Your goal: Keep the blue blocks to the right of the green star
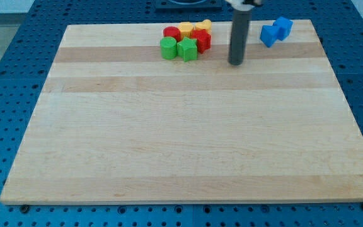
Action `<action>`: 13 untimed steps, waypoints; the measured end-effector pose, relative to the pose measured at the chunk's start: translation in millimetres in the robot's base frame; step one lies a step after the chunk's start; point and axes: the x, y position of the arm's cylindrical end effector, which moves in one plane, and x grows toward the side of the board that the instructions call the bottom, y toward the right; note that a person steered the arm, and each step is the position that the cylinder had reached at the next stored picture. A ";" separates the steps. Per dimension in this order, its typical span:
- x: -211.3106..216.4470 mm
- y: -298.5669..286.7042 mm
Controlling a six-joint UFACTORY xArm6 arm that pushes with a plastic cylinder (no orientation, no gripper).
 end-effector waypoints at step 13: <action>-83.4 85.5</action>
